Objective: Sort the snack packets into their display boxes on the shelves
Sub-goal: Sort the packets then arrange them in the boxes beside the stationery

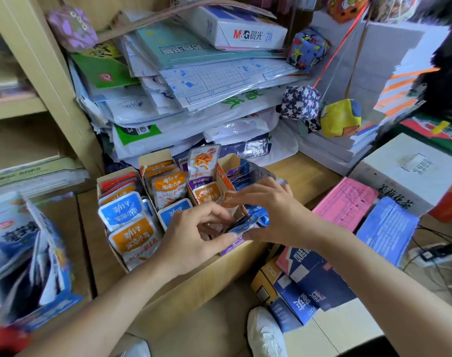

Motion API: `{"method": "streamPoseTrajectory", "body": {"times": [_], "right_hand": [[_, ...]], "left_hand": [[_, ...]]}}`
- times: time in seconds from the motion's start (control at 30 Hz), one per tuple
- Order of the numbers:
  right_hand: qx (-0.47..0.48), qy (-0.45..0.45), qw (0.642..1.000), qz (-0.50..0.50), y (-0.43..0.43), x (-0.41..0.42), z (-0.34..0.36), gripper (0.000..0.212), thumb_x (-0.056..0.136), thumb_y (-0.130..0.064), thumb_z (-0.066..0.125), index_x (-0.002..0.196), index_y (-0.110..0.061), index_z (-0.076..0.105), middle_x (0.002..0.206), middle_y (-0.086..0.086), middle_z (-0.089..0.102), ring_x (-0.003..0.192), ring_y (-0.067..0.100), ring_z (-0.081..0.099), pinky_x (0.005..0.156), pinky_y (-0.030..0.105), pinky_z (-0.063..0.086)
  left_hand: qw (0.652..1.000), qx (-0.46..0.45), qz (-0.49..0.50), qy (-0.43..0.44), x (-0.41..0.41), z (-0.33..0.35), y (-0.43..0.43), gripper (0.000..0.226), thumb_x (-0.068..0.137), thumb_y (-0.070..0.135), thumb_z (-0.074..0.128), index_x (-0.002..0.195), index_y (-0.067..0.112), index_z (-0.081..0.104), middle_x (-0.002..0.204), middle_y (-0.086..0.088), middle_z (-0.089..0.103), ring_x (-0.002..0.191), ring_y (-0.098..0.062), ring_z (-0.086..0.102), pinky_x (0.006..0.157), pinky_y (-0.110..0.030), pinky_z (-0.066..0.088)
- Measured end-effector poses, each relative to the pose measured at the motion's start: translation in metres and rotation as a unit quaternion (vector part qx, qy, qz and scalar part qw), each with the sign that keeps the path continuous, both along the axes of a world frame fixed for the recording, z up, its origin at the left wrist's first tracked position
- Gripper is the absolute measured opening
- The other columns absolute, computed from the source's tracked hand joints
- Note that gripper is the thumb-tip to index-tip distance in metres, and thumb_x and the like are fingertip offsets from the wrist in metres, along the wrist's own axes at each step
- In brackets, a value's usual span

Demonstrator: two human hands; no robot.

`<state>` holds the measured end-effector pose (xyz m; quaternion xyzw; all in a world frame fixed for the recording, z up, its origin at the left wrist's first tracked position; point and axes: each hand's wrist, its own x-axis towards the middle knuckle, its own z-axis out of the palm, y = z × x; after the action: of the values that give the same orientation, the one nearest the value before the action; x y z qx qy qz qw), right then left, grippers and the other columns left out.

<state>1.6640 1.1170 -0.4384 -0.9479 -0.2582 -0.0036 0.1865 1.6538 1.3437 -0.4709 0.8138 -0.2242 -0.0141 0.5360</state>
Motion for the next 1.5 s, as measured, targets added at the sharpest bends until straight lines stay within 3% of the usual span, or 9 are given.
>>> {"method": "streamPoseTrajectory", "body": {"times": [0.17, 0.3, 0.5, 0.77, 0.9, 1.0, 1.13, 1.3, 1.5], "right_hand": [[0.056, 0.022, 0.997, 0.04, 0.004, 0.005, -0.015, 0.035, 0.08, -0.027, 0.083, 0.113, -0.023, 0.071, 0.116, -0.01, 0.064, 0.104, 0.003, 0.058, 0.089, 0.024, 0.05], [0.044, 0.008, 0.998, 0.036, 0.006, 0.003, -0.015, 0.029, 0.081, -0.023, 0.082, 0.108, -0.023, 0.071, 0.103, -0.011, 0.065, 0.094, 0.001, 0.056, 0.08, 0.007, 0.041], [0.032, 0.01, 0.999, 0.019, 0.0, -0.002, -0.017, 0.033, 0.082, -0.021, 0.08, 0.113, -0.027, 0.069, 0.105, -0.012, 0.068, 0.096, 0.003, 0.053, 0.082, 0.012, 0.04], [0.055, 0.013, 0.998, 0.03, -0.006, -0.013, -0.016, 0.032, 0.082, -0.018, 0.08, 0.111, -0.024, 0.07, 0.107, -0.013, 0.068, 0.099, 0.002, 0.061, 0.086, 0.021, 0.05], [0.081, -0.003, 0.996, 0.024, -0.007, -0.019, -0.018, 0.037, 0.078, -0.01, 0.081, 0.113, -0.019, 0.071, 0.122, -0.007, 0.067, 0.114, 0.005, 0.06, 0.092, 0.014, 0.049], [0.116, -0.006, 0.993, 0.014, -0.007, -0.02, -0.018, 0.041, 0.078, -0.008, 0.08, 0.117, -0.02, 0.071, 0.141, -0.011, 0.057, 0.121, -0.002, 0.055, 0.09, 0.003, 0.042], [0.112, -0.015, 0.994, 0.008, -0.007, -0.016, -0.02, 0.041, 0.08, -0.014, 0.081, 0.118, -0.024, 0.07, 0.147, -0.014, 0.048, 0.13, 0.0, 0.05, 0.098, 0.016, 0.048], [0.118, -0.013, 0.993, -0.015, -0.007, -0.014, -0.019, 0.036, 0.079, -0.016, 0.083, 0.112, -0.027, 0.071, 0.124, -0.013, 0.056, 0.111, 0.003, 0.058, 0.089, 0.025, 0.052], [0.119, 0.038, 0.992, -0.004, -0.011, -0.014, -0.012, 0.034, 0.085, -0.004, 0.076, 0.113, -0.022, 0.076, 0.105, -0.015, 0.073, 0.098, 0.0, 0.067, 0.087, 0.02, 0.053]], "left_hand": [[0.999, -0.022, 0.047, -0.002, 0.014, 0.006, 0.009, 0.024, 0.086, 0.024, 0.061, 0.105, 0.02, 0.074, 0.103, 0.013, 0.074, 0.103, -0.005, 0.067, 0.089, -0.027, 0.055], [0.925, 0.256, 0.156, -0.234, 0.039, 0.003, 0.013, 0.039, 0.09, 0.036, 0.061, 0.123, 0.019, 0.07, 0.109, 0.005, 0.074, 0.106, -0.016, 0.056, 0.09, -0.039, 0.043], [0.835, 0.481, 0.145, -0.225, 0.048, -0.002, 0.0, 0.054, 0.091, 0.054, 0.048, 0.131, 0.019, 0.059, 0.118, 0.004, 0.067, 0.117, -0.023, 0.043, 0.088, -0.046, 0.025], [0.94, 0.218, 0.166, -0.205, 0.059, -0.002, 0.006, 0.014, 0.083, 0.039, 0.074, 0.097, 0.039, 0.077, 0.079, 0.022, 0.066, 0.094, -0.015, 0.048, 0.073, -0.033, 0.012], [0.963, 0.237, 0.042, -0.123, 0.043, 0.012, 0.01, 0.064, 0.069, 0.08, 0.046, 0.122, 0.048, 0.063, 0.097, 0.035, 0.041, 0.099, -0.004, 0.032, 0.077, -0.033, 0.016], [0.952, 0.289, 0.014, -0.095, 0.034, 0.014, 0.009, 0.078, 0.062, 0.088, 0.053, 0.129, 0.05, 0.05, 0.099, 0.02, 0.039, 0.093, -0.002, 0.023, 0.079, -0.031, 0.017], [0.957, 0.27, 0.011, -0.109, 0.035, 0.009, 0.007, 0.055, 0.079, 0.058, 0.075, 0.128, 0.042, 0.057, 0.098, 0.023, 0.055, 0.098, -0.002, 0.042, 0.085, -0.029, 0.027], [0.974, 0.185, 0.069, -0.109, 0.04, 0.005, 0.01, 0.017, 0.092, 0.027, 0.07, 0.109, 0.029, 0.074, 0.085, 0.01, 0.075, 0.072, -0.007, 0.068, 0.065, -0.034, 0.058], [0.981, 0.067, 0.139, -0.118, 0.04, 0.008, 0.013, 0.011, 0.093, 0.014, 0.068, 0.101, 0.014, 0.076, 0.073, 0.01, 0.068, 0.066, -0.007, 0.064, 0.057, -0.026, 0.048]]}}
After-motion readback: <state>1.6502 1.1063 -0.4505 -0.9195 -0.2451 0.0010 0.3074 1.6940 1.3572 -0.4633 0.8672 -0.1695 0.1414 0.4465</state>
